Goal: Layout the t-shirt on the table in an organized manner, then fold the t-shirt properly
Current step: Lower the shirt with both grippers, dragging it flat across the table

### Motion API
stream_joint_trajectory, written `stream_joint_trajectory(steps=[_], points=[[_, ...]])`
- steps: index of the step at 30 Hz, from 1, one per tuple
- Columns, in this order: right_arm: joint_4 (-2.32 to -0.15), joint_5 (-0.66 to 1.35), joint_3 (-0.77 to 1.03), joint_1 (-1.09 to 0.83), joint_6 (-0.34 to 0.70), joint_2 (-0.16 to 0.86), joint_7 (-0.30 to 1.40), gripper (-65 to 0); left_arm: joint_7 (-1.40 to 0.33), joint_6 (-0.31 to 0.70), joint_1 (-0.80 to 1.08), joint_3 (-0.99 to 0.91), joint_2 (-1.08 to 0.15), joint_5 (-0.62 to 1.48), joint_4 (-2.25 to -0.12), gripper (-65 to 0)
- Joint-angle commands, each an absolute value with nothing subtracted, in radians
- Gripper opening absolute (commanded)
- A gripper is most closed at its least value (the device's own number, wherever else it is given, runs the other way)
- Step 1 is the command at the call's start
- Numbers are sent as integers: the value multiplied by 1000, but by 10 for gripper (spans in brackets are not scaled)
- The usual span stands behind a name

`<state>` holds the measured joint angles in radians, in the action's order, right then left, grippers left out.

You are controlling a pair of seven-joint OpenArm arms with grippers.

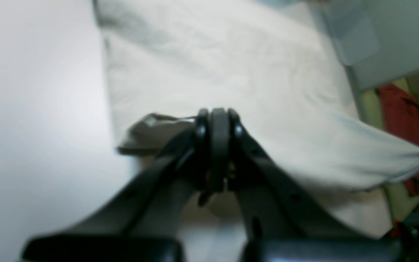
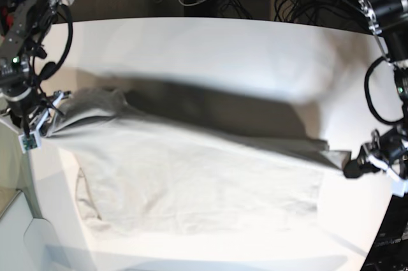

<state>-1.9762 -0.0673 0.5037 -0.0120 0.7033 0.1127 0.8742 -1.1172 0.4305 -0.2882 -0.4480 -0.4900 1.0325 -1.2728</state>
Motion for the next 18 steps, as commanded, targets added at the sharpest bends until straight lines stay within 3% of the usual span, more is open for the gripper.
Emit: stream_joint_trajectory(steps=[1, 7, 18], points=[[-1995, -48, 506, -18, 698, 117, 829, -638, -1090, 435, -289, -458, -507, 1069, -1297, -647], [-1994, -48, 503, -145, 698, 84, 794, -639, -1090, 438, -113, -490, -504, 1070, -1322, -647], [-1997, -50, 529, -236, 698, 79, 802, -639, -1145, 438, -4, -489, -509, 1099, -1323, -647]])
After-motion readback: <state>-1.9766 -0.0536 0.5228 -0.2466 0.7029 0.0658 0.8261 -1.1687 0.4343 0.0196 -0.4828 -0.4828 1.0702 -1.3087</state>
